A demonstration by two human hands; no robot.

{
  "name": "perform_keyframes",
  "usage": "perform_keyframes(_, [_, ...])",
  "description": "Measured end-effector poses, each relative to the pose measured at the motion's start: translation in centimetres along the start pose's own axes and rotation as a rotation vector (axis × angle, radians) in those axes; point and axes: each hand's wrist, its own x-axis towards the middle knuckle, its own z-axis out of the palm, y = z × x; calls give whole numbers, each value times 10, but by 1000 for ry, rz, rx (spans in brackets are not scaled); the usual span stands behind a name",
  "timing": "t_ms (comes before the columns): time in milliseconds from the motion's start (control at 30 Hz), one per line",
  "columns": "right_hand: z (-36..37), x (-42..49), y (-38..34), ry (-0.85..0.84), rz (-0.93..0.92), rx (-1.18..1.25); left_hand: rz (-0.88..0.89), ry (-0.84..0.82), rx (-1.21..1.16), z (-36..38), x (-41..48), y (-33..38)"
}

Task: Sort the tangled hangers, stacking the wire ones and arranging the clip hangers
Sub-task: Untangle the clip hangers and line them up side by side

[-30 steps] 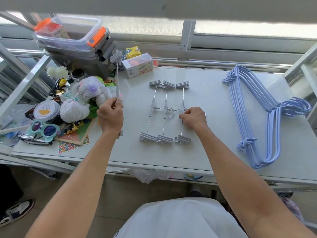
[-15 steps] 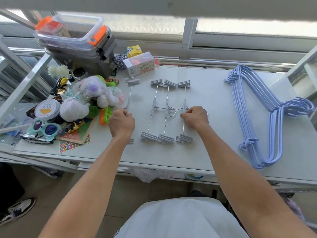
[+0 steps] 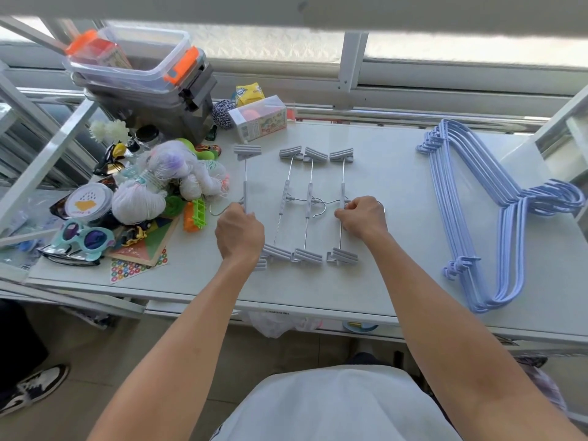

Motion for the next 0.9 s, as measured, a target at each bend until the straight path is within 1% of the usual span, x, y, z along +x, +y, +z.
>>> perform_keyframes(100, [0, 1, 1, 0, 4, 0, 99, 75, -73, 0, -7, 12])
perform_keyframes(233, [1, 2, 2, -9, 0, 4, 132, 124, -270, -5, -7, 25])
perform_keyframes(300, [1, 3, 2, -18, 4, 2, 148, 124, -350, -7, -2, 25])
perform_keyframes(367, [1, 3, 3, -21, 7, -6, 170, 90, -436, -8, 5, 20])
perform_keyframes(400, [1, 2, 2, 1, 13, -7, 185, 70, -467, -9, 8, 17])
perform_keyframes(433, [1, 0, 0, 61, 4, -7, 207, 57, -479, -10, 11, 14])
perform_keyframes(500, [1, -4, -9, 227, -70, 40, 296, 53, -458, -14, 16, 8])
perform_keyframes(533, [-1, -6, -17, 258, -112, 106, 355, 59, -433, -14, 19, 5])
perform_keyframes(567, [-3, -8, -26, 205, -136, 241, 411, 68, -399, -15, 22, 2])
perform_keyframes(600, [-7, -10, -35, 53, -111, 440, 462, 84, -359, -15, 25, -1])
perform_keyframes(667, [-17, -18, -51, -477, 34, 886, 554, 129, -263, -15, 32, -6])
perform_keyframes(700, [-22, -21, -55, -733, 88, 994, 598, 151, -215, -15, 33, -7])
perform_keyframes(733, [-25, -21, -56, -940, 90, 1004, 642, 173, -180, -16, 36, -8])
perform_keyframes(767, [-26, -23, -57, -1077, 67, 954, 683, 189, -159, -16, 38, -9])
perform_keyframes(800, [-25, -25, -56, -1158, 24, 858, 710, 202, -146, -16, 40, -9])
perform_keyframes(833, [-22, -29, -57, -1192, -15, 767, 717, 208, -138, -17, 42, -9])
perform_keyframes(900, [-12, -36, -59, -1165, -71, 658, 680, 220, -114, -16, 46, -7])
